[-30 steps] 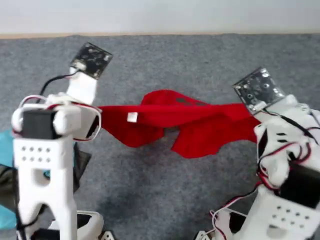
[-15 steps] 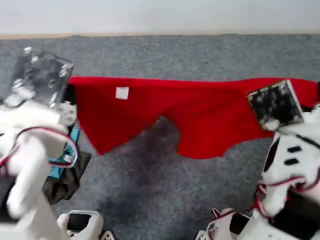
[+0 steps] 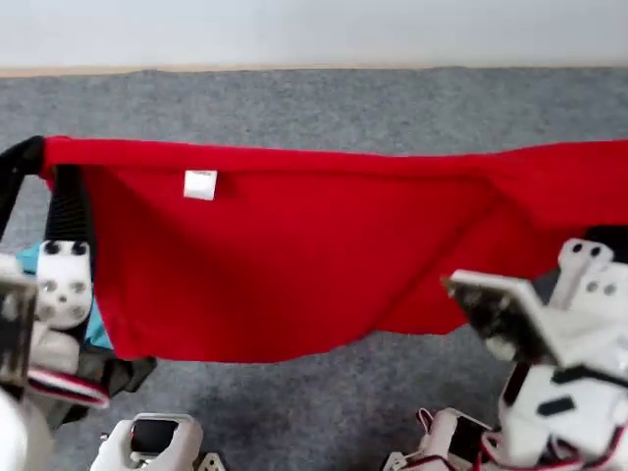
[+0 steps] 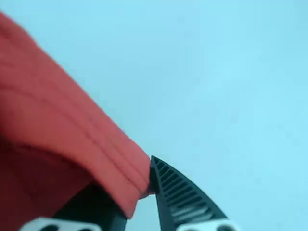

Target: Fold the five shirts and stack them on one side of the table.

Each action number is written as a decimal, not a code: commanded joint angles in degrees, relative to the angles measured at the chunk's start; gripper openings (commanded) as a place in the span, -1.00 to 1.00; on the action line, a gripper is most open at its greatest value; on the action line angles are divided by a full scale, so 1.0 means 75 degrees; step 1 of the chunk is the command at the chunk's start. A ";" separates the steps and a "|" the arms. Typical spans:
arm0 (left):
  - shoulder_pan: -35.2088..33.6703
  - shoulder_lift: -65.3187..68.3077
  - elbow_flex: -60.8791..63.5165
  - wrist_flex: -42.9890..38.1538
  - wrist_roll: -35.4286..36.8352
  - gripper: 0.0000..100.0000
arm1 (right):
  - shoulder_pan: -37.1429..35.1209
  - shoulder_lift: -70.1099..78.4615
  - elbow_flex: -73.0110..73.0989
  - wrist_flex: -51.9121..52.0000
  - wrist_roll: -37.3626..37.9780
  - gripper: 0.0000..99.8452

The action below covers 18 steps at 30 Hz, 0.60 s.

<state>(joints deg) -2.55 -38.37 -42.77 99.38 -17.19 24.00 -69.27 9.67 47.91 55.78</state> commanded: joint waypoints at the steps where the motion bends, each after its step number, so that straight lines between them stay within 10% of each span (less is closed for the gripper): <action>1: -0.0094 -0.0363 0.0041 0.0152 0.0012 -0.99 | 0.0135 -0.0287 -0.0387 -0.0205 0.0340 -0.98; 18: -0.1008 -0.3305 0.3264 0.0141 -0.0832 -0.99 | 0.0123 -0.0592 -0.1829 0.1084 0.0574 -0.98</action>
<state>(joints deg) -9.14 -61.32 -22.29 99.38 -22.90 24.26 -73.93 -3.96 53.63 59.21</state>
